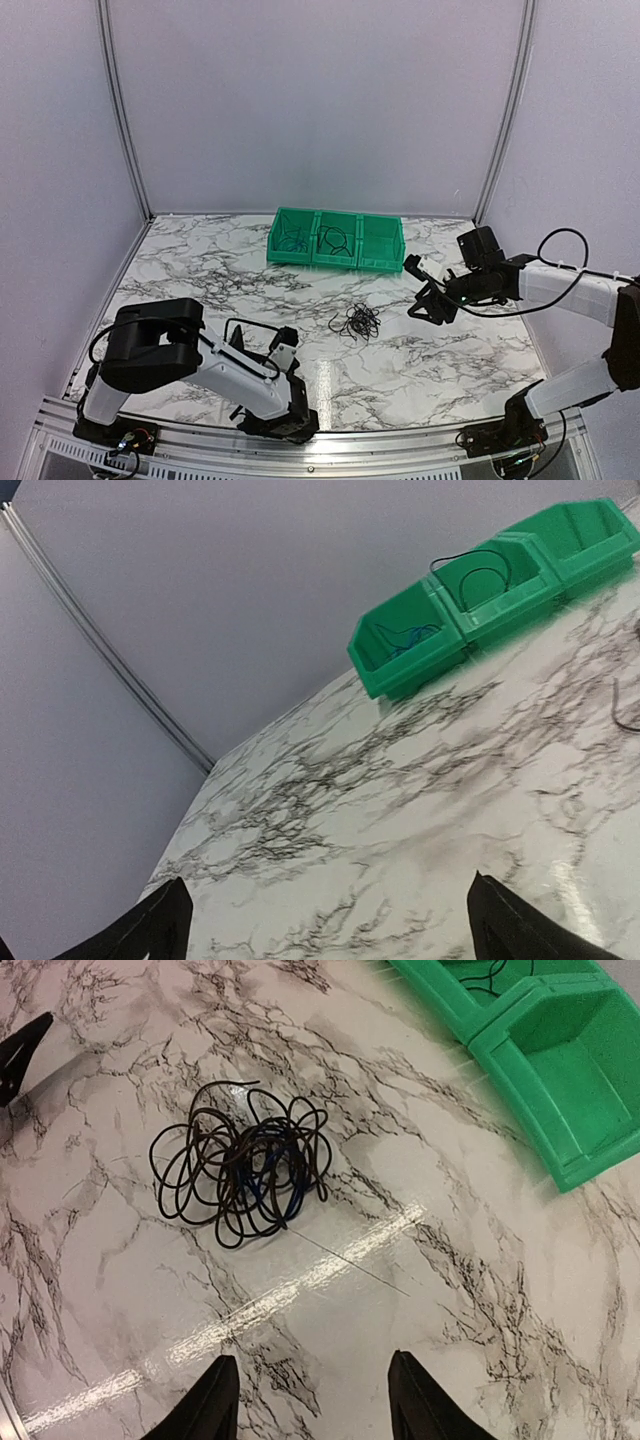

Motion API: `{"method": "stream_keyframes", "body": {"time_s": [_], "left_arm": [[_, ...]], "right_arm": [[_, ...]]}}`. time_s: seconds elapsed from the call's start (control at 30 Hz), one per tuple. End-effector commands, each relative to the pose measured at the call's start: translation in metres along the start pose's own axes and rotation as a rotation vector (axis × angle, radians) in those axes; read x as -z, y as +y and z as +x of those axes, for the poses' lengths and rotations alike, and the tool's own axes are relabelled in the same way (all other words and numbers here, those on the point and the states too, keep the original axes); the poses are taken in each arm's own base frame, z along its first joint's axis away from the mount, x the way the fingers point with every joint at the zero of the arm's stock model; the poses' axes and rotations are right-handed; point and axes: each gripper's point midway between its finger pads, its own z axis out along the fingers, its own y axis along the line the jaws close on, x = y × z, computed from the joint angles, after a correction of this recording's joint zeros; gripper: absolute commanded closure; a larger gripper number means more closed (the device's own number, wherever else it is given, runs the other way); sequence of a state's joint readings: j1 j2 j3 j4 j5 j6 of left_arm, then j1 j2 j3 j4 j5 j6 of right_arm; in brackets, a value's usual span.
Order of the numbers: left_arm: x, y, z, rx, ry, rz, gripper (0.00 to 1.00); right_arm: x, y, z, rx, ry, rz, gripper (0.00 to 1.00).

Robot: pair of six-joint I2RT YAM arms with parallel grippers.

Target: Untangle the cables

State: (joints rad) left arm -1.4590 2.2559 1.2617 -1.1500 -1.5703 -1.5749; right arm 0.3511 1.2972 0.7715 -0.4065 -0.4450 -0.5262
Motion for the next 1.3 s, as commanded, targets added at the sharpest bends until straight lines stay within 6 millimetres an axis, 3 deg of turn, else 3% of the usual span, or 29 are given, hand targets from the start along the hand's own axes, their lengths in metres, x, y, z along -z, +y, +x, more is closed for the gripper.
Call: {"method": "stream_keyframes", "body": {"time_s": [0.0, 0.1, 0.17, 0.33, 0.47, 0.6, 0.67, 0.73, 0.87, 1.0, 1.1, 1.2, 1.27], "left_arm": [[-0.040, 0.035, -0.013, -0.065, -0.070, -0.057, 0.01], [-0.068, 0.044, -0.049, -0.068, -0.082, -0.133, 0.01], [-0.081, 0.060, -0.085, 0.010, -0.077, -0.187, 0.01], [-0.084, 0.103, -0.164, 0.148, -0.089, -0.256, 0.01], [-0.083, 0.136, -0.192, 0.204, -0.057, -0.275, 0.01], [-0.086, 0.151, -0.209, 0.183, -0.083, -0.319, 0.01], [-0.099, 0.165, -0.222, 0.301, -0.062, -0.356, 0.01], [-0.108, 0.193, -0.237, 0.494, -0.047, -0.391, 0.01], [-0.106, 0.249, -0.279, 0.779, -0.120, -0.492, 0.01], [-0.117, 0.267, -0.281, 0.865, -0.124, -0.548, 0.01], [-0.130, 0.281, -0.266, 0.932, -0.148, -0.590, 0.01], [-0.127, 0.294, -0.255, 1.139, -0.217, -0.586, 0.01], [-0.128, 0.292, -0.255, 1.138, -0.222, -0.580, 0.01]], "right_arm": [[0.002, -0.005, -0.016, 0.030, -0.009, 0.028, 0.48], [0.002, -0.004, -0.016, 0.027, -0.016, 0.027, 0.48], [0.004, -0.002, -0.020, 0.024, -0.028, 0.012, 0.48], [0.007, 0.006, -0.034, 0.024, -0.070, -0.052, 0.48], [0.005, 0.003, -0.048, 0.037, -0.076, -0.081, 0.49], [0.001, -0.007, -0.065, 0.022, -0.087, -0.081, 0.49], [-0.003, -0.013, -0.071, -0.003, -0.095, -0.078, 0.49], [-0.005, -0.014, -0.076, -0.020, -0.104, -0.093, 0.49], [-0.007, -0.008, -0.076, -0.033, -0.106, -0.129, 0.49], [-0.006, -0.004, -0.071, -0.027, -0.110, -0.136, 0.49], [-0.009, -0.002, -0.067, -0.035, -0.117, -0.139, 0.49], [-0.011, -0.003, -0.066, -0.043, -0.109, -0.141, 0.49], [-0.009, -0.002, -0.067, -0.040, -0.113, -0.139, 0.49]]}}
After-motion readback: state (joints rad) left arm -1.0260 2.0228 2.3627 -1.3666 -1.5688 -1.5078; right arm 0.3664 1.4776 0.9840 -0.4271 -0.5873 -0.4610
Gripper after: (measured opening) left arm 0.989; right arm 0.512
